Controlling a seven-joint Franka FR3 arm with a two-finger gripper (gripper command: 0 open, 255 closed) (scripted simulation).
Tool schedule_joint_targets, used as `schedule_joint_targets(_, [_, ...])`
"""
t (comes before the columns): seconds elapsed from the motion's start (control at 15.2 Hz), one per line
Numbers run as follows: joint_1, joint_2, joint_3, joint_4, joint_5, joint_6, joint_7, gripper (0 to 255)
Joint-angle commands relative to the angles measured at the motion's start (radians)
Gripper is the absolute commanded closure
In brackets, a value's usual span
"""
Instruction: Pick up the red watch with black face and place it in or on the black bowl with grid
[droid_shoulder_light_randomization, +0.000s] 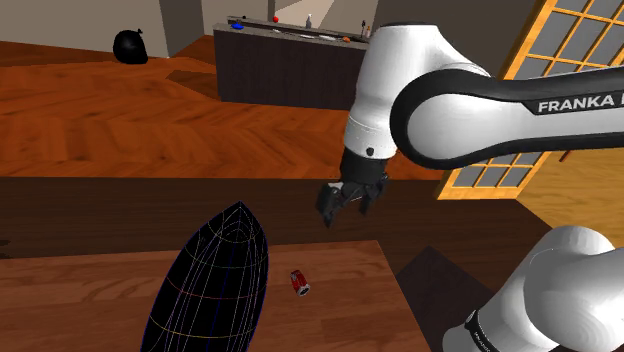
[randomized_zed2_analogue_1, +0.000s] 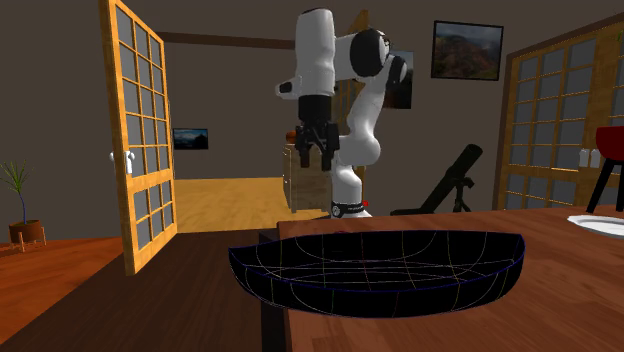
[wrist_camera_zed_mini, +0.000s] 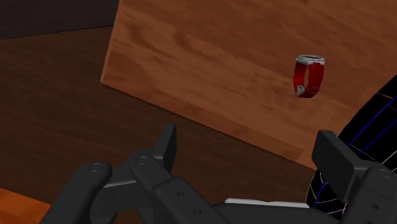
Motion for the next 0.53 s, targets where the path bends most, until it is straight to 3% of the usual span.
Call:
schedule_joint_targets(0.0, [0.002, 0.051, 0.052, -0.008, 0.008, 0.056, 0.051, 0])
schedule_joint_targets(0.46, [-0.037, 0.308, 0.232, 0.035, -0.057, 0.239, 0.254, 0])
